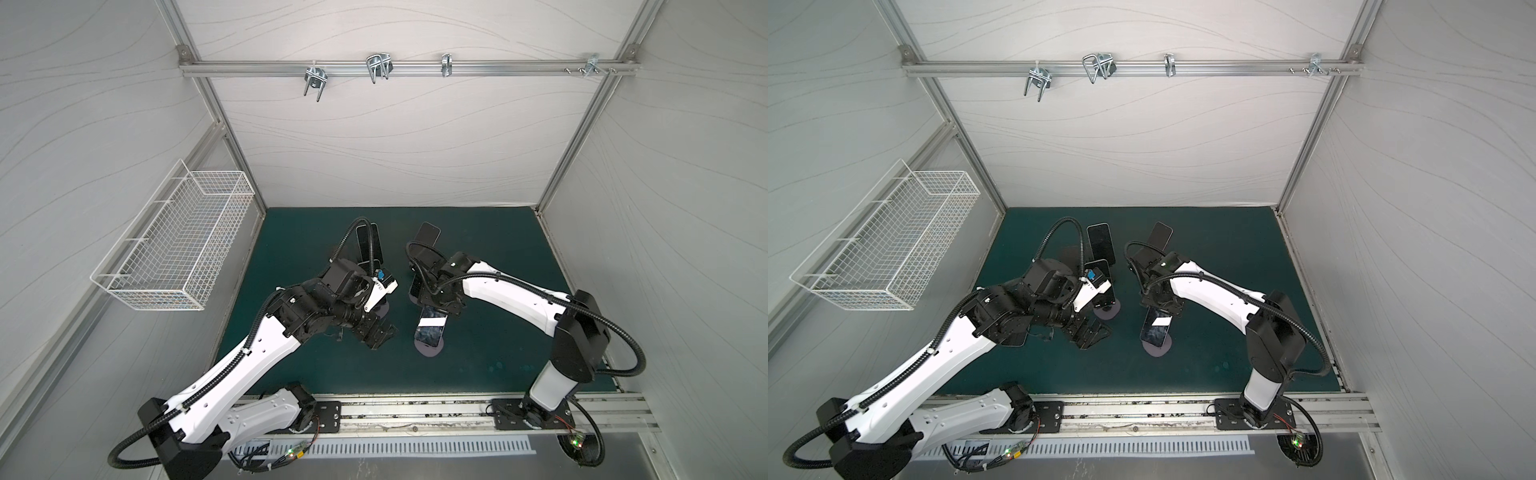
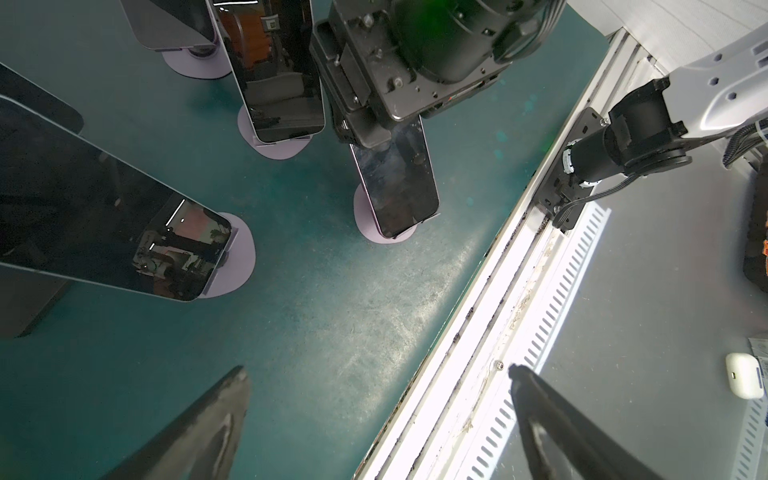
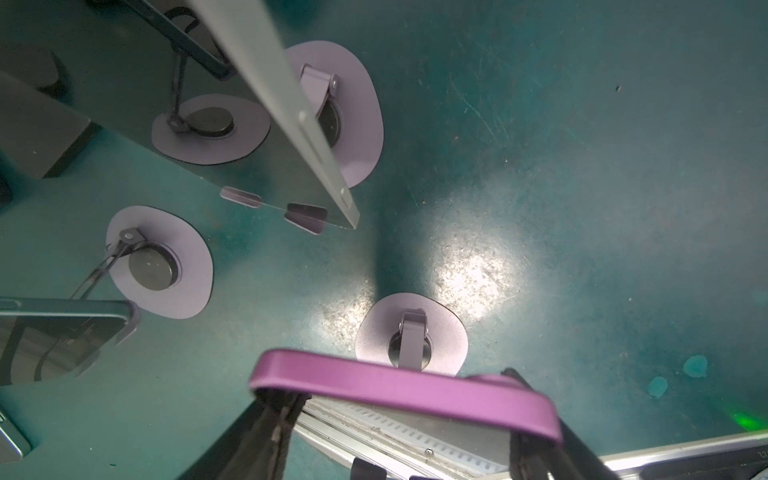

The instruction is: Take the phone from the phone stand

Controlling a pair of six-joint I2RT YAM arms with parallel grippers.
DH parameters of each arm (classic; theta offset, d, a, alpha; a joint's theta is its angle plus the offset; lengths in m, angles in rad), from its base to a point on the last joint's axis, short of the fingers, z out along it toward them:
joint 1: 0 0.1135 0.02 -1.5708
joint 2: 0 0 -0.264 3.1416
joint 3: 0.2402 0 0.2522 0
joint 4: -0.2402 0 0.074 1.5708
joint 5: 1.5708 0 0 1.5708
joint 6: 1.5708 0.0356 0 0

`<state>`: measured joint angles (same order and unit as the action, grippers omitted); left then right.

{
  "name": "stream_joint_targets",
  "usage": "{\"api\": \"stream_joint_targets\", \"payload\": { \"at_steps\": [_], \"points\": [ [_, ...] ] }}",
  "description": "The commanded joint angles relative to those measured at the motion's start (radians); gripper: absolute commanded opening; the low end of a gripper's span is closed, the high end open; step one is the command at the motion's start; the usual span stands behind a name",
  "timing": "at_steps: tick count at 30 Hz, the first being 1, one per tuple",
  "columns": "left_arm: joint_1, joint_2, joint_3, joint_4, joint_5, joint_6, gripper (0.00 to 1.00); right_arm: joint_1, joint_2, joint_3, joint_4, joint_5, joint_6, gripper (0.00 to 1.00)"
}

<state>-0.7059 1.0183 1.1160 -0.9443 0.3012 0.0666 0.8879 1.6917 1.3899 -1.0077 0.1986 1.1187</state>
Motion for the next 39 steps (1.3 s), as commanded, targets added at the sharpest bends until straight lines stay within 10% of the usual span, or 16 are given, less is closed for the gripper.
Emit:
{"api": "stream_joint_targets", "payload": {
  "at_steps": [1, 39],
  "points": [
    [-0.005, -0.025, -0.007, 0.007, -0.017, -0.008, 0.99, 0.009, -0.036, -0.015, -0.019, 0.013, 0.019, 0.67],
    [-0.005, -0.038, 0.005, 0.020, -0.069, -0.021, 0.99, 0.009, -0.096, -0.002, -0.005, 0.003, -0.023, 0.61]
  ]
}}
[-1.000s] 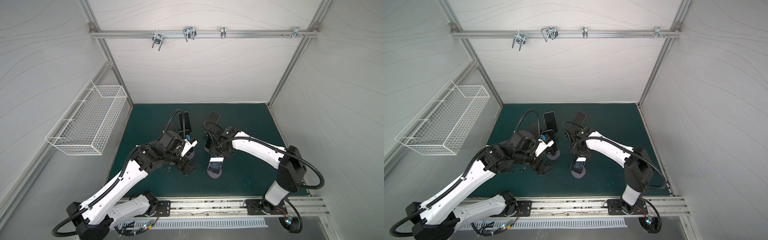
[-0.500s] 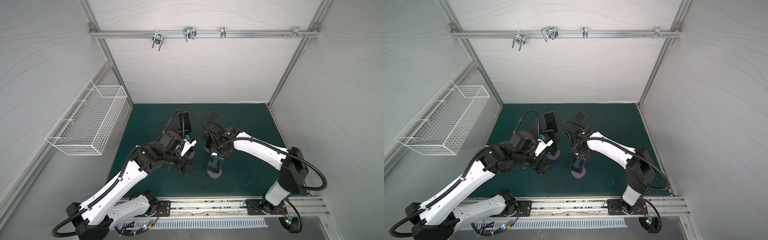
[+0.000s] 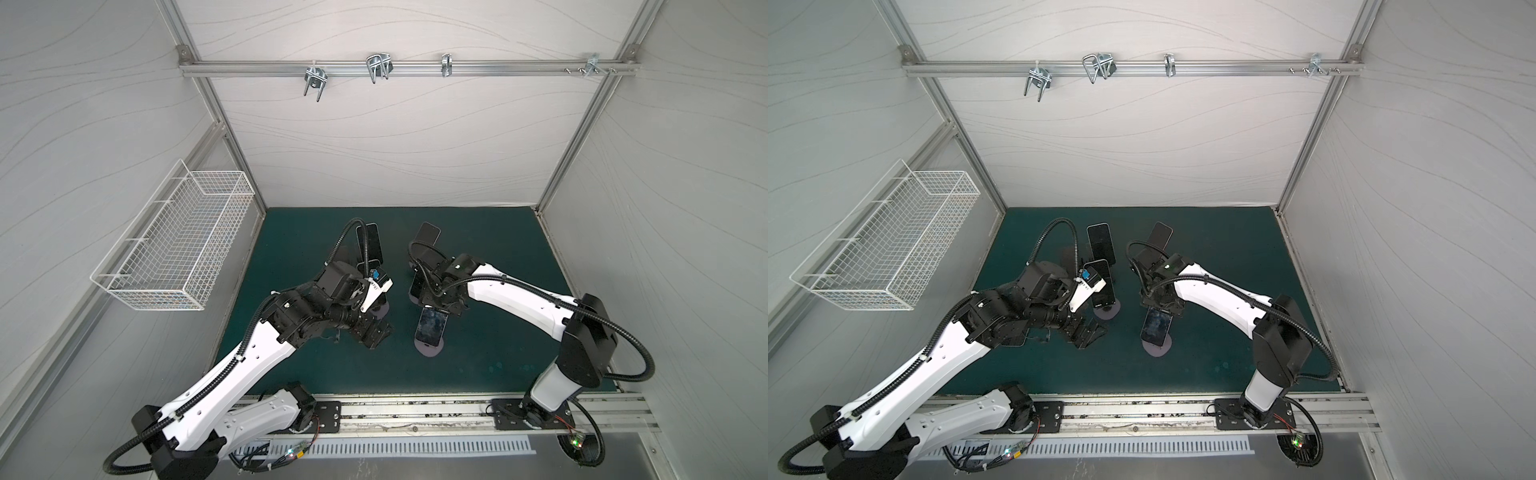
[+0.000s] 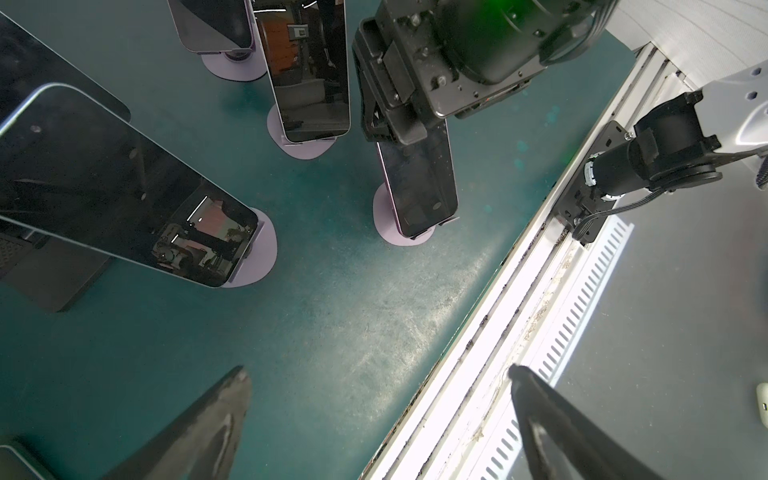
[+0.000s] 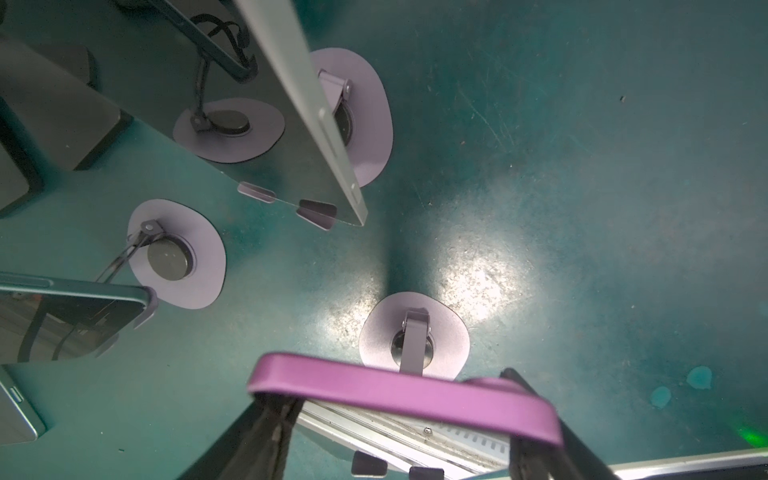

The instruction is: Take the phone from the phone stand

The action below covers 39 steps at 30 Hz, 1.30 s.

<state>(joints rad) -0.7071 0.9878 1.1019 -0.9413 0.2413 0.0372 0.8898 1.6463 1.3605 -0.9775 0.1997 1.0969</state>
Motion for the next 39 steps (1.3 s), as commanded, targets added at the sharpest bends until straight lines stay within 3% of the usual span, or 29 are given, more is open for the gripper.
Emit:
{"api": "stream_joint_targets", "payload": {
  "at_steps": [1, 29, 39],
  "points": [
    [-0.003, -0.008, 0.021, 0.016, -0.009, 0.009, 0.99, 0.006, -0.054, 0.026, -0.036, 0.001, -0.004, 0.61],
    [-0.018, 0.058, 0.052, 0.057, 0.019, 0.007, 0.99, 0.006, -0.091, 0.064, -0.072, -0.023, -0.094, 0.59],
    [-0.110, 0.109, 0.058, 0.107, -0.036, -0.038, 0.99, 0.006, -0.146, 0.040, -0.055, -0.028, -0.177, 0.58]
  ]
}}
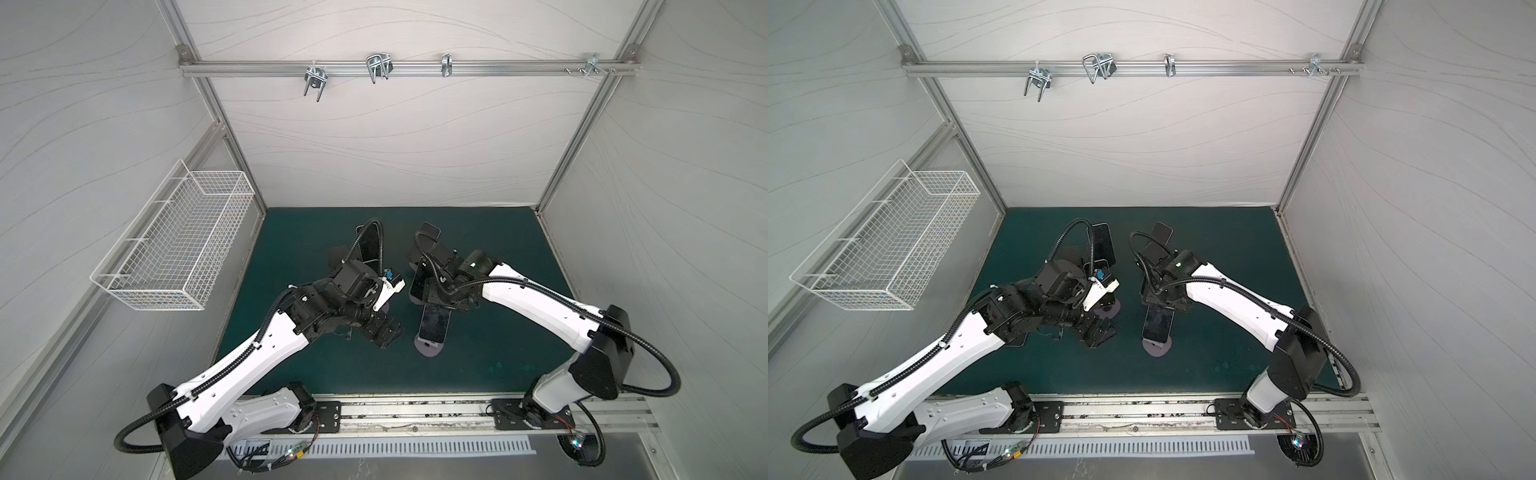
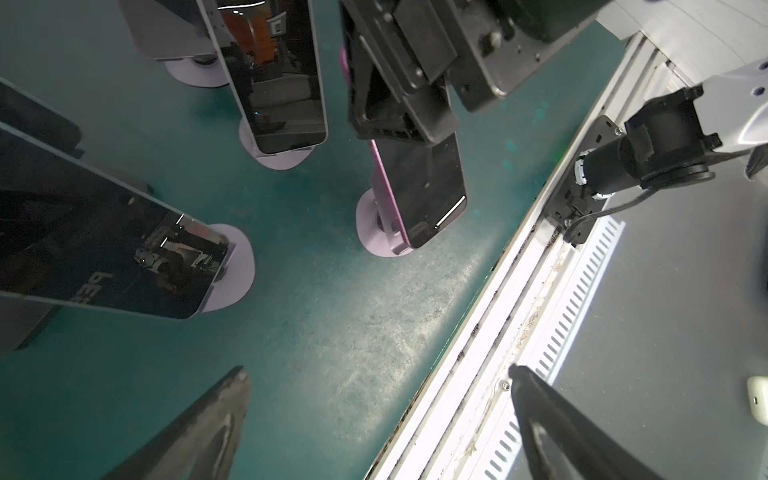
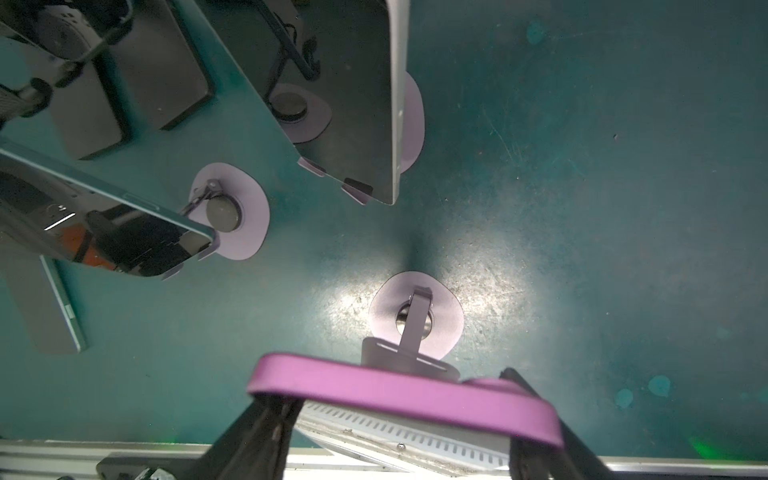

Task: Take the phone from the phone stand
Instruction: 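Lift the purple phone off its stand with right gripper while left arm moves inward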

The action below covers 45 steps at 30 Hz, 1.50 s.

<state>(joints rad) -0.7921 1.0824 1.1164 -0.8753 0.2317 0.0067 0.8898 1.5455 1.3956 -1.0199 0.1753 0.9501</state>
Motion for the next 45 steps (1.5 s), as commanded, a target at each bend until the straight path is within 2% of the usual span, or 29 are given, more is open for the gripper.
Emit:
{"api": "stream_joint_targets", "payload": {
  "at_steps": [1, 22, 33, 40, 45],
  "points": [
    [-0.037, 0.021, 0.043, 0.048, -0.032, -0.010, 0.99, 0.006, -0.049, 0.003, -0.011, -0.005, -0.041, 0.59],
    [-0.139, 0.178, 0.135, 0.090, -0.097, -0.006, 0.99, -0.077, -0.176, -0.120, -0.002, -0.090, -0.179, 0.59],
    [-0.184, 0.272, 0.202, 0.090, -0.138, 0.007, 0.99, -0.198, -0.267, -0.218, -0.016, -0.156, -0.267, 0.60],
    [-0.211, 0.341, 0.281, 0.024, -0.157, 0.057, 0.99, -0.282, -0.307, -0.297, -0.008, -0.206, -0.316, 0.60],
    [-0.214, 0.364, 0.304, 0.024, -0.152, 0.072, 0.99, -0.313, -0.317, -0.317, -0.029, -0.199, -0.365, 0.60]
  ]
}}
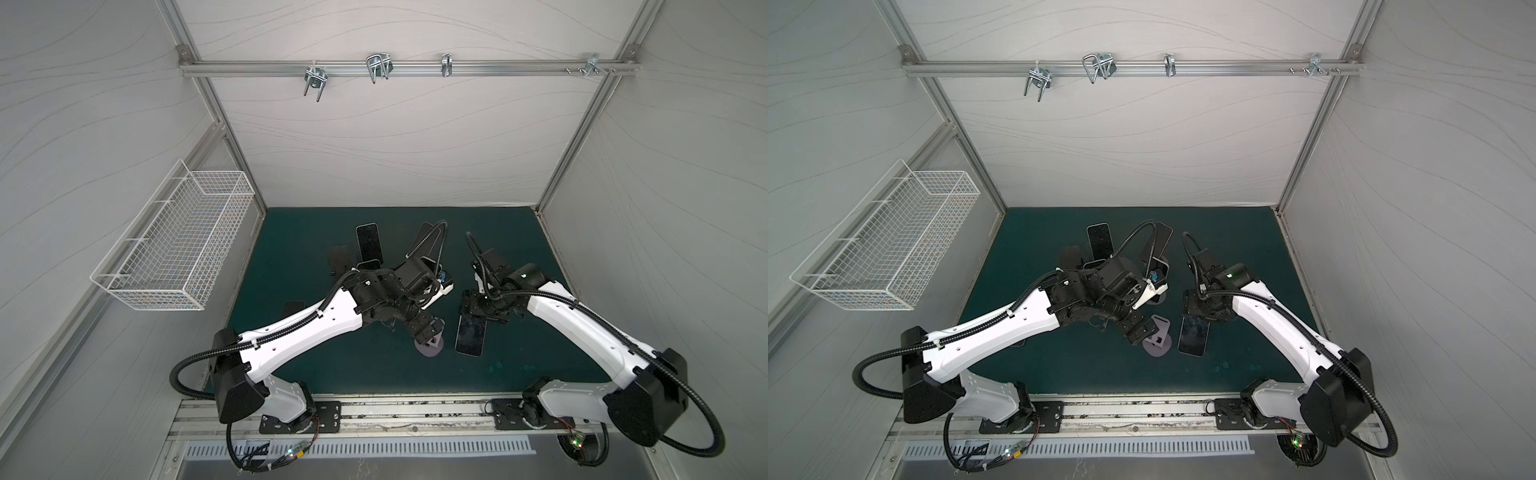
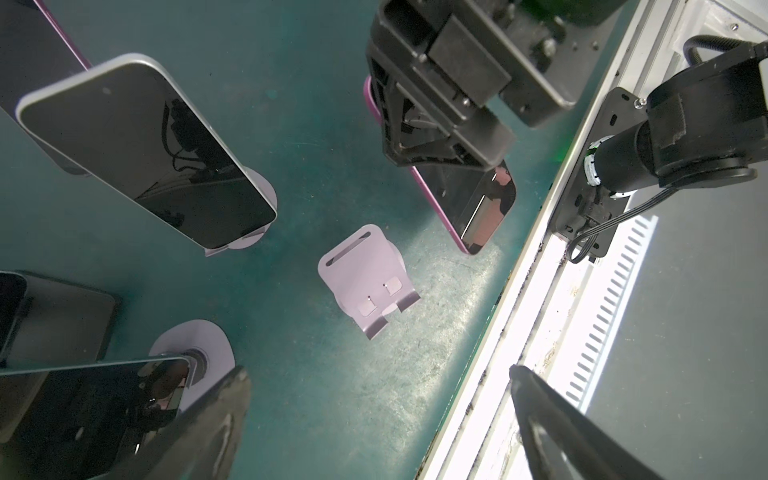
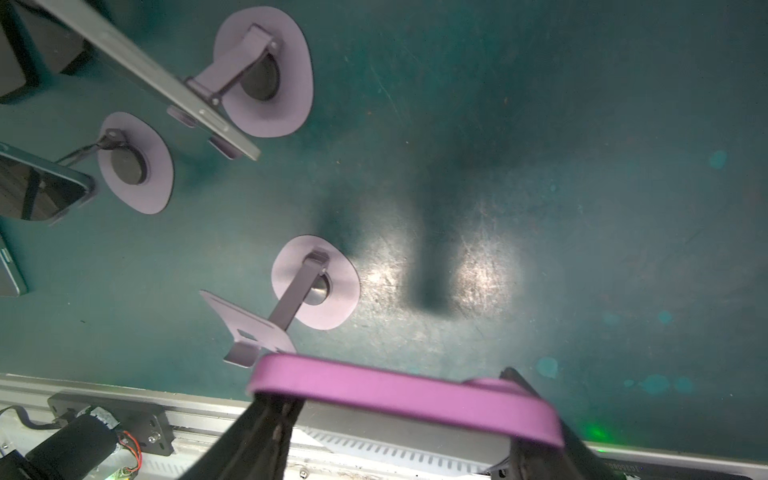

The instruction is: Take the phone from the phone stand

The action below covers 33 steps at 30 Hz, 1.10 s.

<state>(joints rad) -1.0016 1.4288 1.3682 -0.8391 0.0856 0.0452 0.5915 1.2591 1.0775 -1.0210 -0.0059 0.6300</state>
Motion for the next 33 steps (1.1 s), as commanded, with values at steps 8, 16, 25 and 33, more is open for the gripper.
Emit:
{"api": "stream_joint_targets", "payload": {
  "at_steps": [8, 16, 25, 33],
  "points": [
    [-0.011, 0.064, 0.095, -0.024, 0.006, 0.069, 0.99, -0.038, -0.029, -0.004, -0.057, 0.005, -0.107, 0.61],
    [-0.012, 0.085, 0.115, -0.030, 0.008, 0.094, 0.99, -0.052, -0.017, -0.014, -0.064, 0.017, -0.147, 0.61],
    [-0.014, 0.103, 0.126, -0.026, 0.028, 0.105, 0.98, -0.058, 0.005, -0.050, -0.051, 0.025, -0.184, 0.61],
    [-0.017, 0.120, 0.139, -0.037, 0.032, 0.117, 0.99, -0.060, 0.034, -0.067, -0.035, 0.038, -0.218, 0.61]
  ]
}}
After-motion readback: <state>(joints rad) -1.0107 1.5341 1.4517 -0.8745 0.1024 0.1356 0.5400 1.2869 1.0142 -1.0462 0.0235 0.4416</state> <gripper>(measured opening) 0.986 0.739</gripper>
